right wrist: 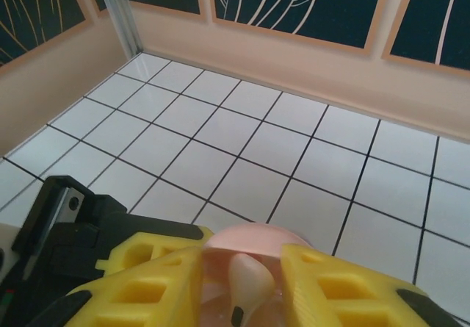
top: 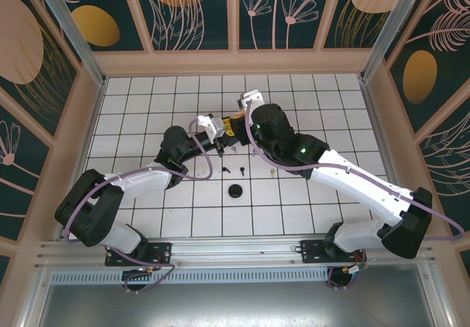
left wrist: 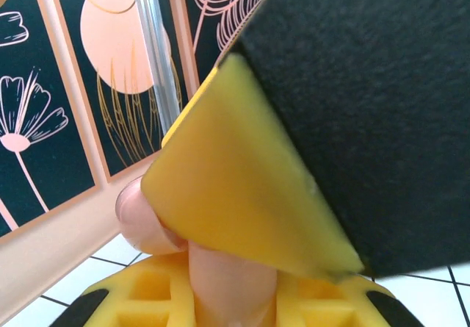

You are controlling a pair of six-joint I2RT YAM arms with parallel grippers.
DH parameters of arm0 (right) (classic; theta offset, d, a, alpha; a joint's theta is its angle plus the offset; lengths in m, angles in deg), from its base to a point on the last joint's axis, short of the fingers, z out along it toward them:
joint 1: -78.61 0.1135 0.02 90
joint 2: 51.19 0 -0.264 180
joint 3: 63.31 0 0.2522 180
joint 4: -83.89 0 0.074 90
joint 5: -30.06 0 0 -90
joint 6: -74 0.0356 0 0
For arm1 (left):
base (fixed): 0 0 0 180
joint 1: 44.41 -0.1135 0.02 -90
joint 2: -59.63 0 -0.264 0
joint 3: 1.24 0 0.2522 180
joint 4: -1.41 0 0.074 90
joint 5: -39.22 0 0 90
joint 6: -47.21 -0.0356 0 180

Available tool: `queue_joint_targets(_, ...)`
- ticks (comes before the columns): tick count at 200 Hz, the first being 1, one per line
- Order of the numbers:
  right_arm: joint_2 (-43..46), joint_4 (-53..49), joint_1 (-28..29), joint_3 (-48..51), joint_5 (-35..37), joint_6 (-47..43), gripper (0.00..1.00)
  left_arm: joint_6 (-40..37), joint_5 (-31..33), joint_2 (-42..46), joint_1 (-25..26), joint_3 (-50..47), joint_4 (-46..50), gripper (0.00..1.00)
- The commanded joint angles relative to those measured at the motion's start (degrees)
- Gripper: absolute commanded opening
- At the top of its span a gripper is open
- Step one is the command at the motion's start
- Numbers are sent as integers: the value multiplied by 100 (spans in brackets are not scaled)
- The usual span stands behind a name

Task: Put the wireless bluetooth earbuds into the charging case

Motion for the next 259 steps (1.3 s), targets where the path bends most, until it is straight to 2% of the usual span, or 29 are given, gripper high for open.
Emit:
queue_joint_targets(1,-221,-357,56,-284,56,322,40,96,-214,-35,92,249,-765,0)
queue_joint_targets(42,-419,-579,56,-727,269,757,55,270,-78,-173,96,59,-1125,0)
queue_joint_targets(103,-447,-653,-4,-1100,332,1111,66,467,20,-331,98,-103,-1415,0)
queue_joint_targets(174,-395,-587,-273,-1309,48,1222,67,532,39,-442,93,-67,-1488,0)
queue_joint_targets(217,15,-568,-380,-1238,-88,1394,68,483,218,-538,93,-107,-1517,0)
queue_joint_targets(236,293,-728,-554,-1042,-142,1554,68,433,300,-547,94,-130,-1500,0)
queue_joint_targets(259,720,-870,-904,-272,-193,1901,68,431,393,-530,93,-172,-1462,0)
